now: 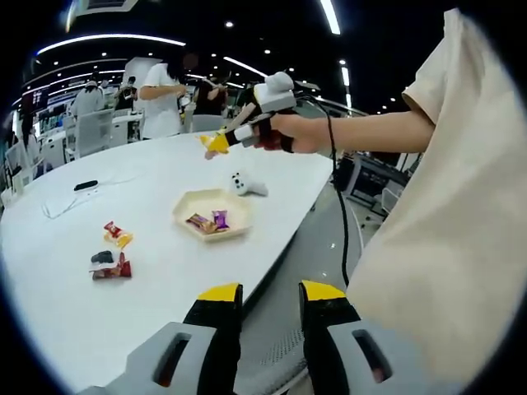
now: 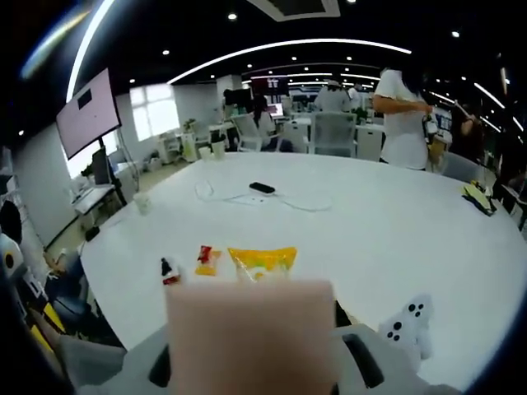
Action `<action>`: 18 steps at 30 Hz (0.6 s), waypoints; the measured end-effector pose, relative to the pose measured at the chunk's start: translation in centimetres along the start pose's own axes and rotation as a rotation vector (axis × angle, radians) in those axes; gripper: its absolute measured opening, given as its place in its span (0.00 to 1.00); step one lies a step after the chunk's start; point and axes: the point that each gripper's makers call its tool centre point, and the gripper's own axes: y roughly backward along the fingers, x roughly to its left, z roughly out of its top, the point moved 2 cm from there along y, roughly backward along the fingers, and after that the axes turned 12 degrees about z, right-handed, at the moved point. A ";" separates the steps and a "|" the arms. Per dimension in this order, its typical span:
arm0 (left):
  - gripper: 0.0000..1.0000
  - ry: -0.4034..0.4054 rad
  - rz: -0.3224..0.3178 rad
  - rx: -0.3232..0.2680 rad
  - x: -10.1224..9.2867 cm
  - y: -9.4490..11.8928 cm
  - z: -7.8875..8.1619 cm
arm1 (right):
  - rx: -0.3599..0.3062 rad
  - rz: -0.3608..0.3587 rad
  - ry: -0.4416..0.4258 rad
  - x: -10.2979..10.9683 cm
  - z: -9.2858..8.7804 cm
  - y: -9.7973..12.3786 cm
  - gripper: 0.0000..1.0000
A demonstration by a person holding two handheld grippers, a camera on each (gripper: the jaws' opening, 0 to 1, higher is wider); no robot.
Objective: Place the target food into the container with the food tongs after gripping and lifting it, then release it inside without dropping or visibly crushing the food.
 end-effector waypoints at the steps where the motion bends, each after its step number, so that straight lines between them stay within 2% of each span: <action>1: 0.26 0.000 0.000 0.000 0.0 0.0 0.0 | 0.000 0.000 0.001 0.0 0.0 0.0 0.24; 18: 0.26 0.006 0.009 0.005 0.0 -0.1 -0.1 | -0.010 0.001 -0.002 -0.1 0.0 -0.2 0.25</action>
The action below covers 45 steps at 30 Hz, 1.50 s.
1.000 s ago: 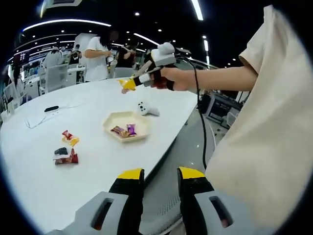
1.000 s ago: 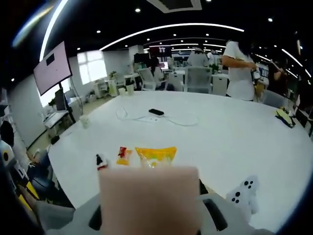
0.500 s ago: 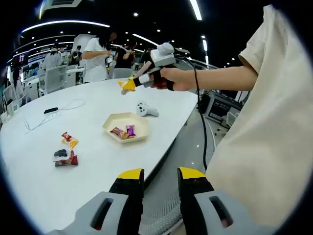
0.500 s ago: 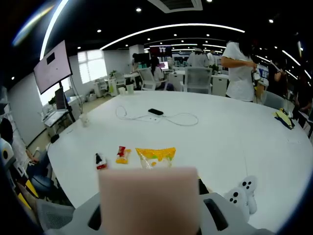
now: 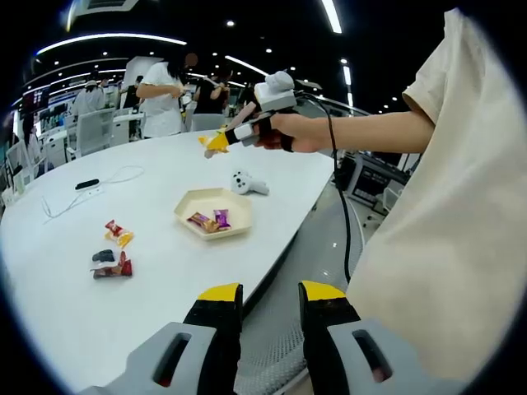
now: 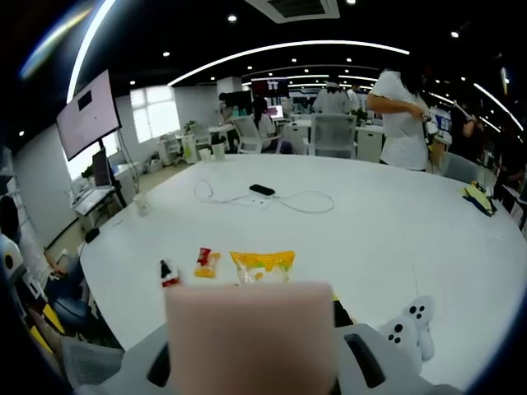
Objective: Place the target food into the container with the food tongs after gripping and lifting it, then release it inside without dropping or visibly crushing the food.
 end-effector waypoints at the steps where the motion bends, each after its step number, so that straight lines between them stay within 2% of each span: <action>1: 0.26 0.000 0.000 0.000 0.0 0.0 0.0 | 0.002 0.001 -0.001 0.0 -0.1 0.0 0.25; 30: 0.26 0.007 0.001 0.005 -0.3 0.1 -0.5 | 0.015 -0.013 -0.023 -0.3 -0.9 0.1 0.27; 45: 0.26 0.002 -0.006 0.004 -0.6 0.0 -0.4 | 0.035 -0.021 0.011 -0.5 -1.2 0.5 0.27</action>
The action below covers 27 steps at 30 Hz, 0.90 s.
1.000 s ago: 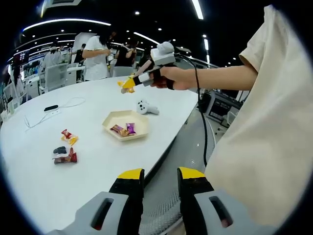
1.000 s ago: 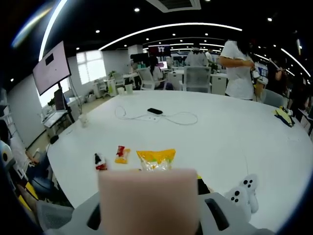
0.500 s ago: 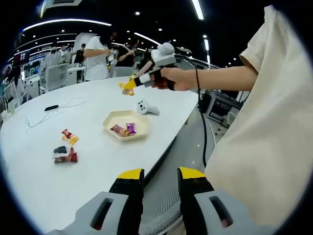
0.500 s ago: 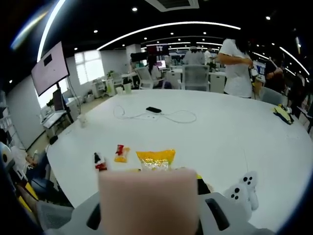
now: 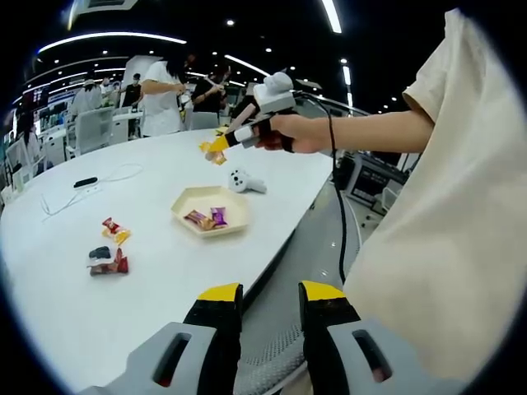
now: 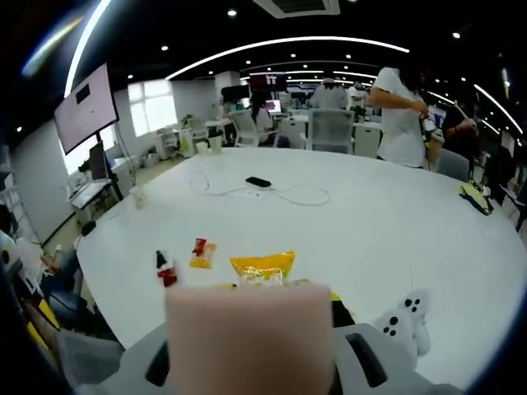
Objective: Place the target food into the container with the food tongs after gripping and lifting it, then release it inside without dropping or visibly crushing the food.
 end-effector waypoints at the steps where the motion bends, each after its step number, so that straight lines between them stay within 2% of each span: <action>1: 0.26 0.000 0.001 0.000 0.0 0.0 0.0 | -0.001 -0.001 -0.001 -0.1 0.0 0.1 0.27; 21: 0.26 -0.002 -0.005 -0.004 -0.3 0.1 0.0 | 0.009 -0.020 0.039 0.1 0.3 0.4 0.28; 27: 0.27 0.015 0.027 -0.013 0.4 0.6 0.0 | 0.003 -0.017 0.021 0.5 0.2 0.0 0.28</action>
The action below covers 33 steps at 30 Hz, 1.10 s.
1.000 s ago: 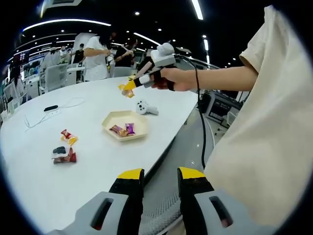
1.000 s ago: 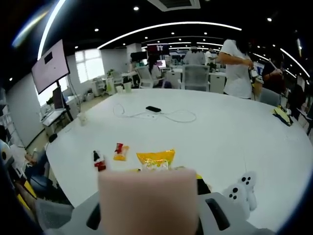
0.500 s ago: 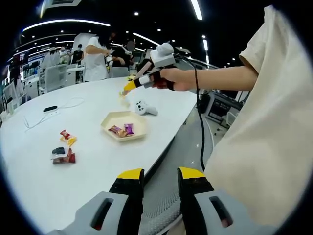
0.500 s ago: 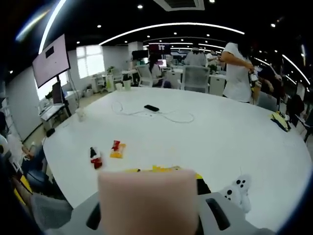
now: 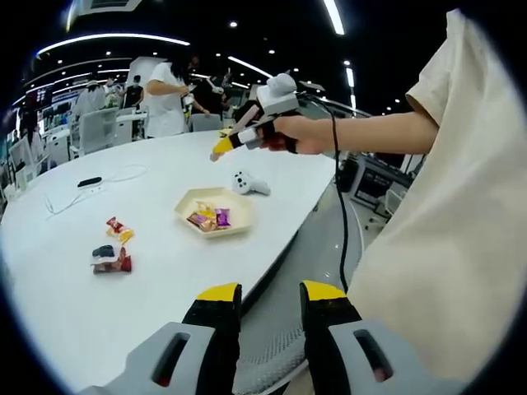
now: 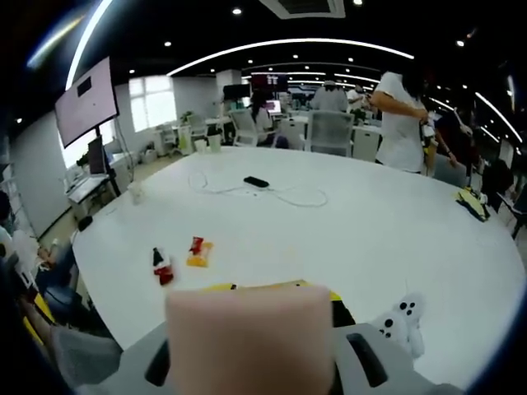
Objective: Place the target food into the container with the food tongs after gripping and lifting it, then release it inside without dropping or visibly crushing the food.
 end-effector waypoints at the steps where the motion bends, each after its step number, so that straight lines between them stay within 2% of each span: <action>1: 0.27 0.000 0.001 0.000 0.0 0.0 0.0 | 0.000 0.000 0.000 0.0 0.0 0.0 0.28; 5: 0.27 0.018 0.028 -0.014 1.2 0.7 -0.4 | 0.020 -0.003 0.029 1.1 0.2 -0.5 0.28; 9: 0.27 0.039 0.041 -0.037 2.0 1.1 -0.3 | 0.010 -0.004 0.032 1.7 0.9 -0.6 0.28; 13: 0.27 0.038 0.039 -0.050 2.7 1.7 -0.5 | -0.007 -0.022 0.035 2.2 1.5 -0.5 0.28; 15: 0.27 0.043 0.040 -0.063 3.0 2.1 -0.5 | 0.000 -0.054 0.055 2.4 1.5 -0.2 0.28; 24: 0.27 0.034 0.009 -0.084 4.3 3.3 -1.0 | -0.020 -0.088 0.024 4.0 1.8 0.5 0.28; 33: 0.27 0.018 -0.053 -0.101 5.6 4.5 -1.4 | -0.048 -0.127 0.038 6.5 4.1 1.5 0.28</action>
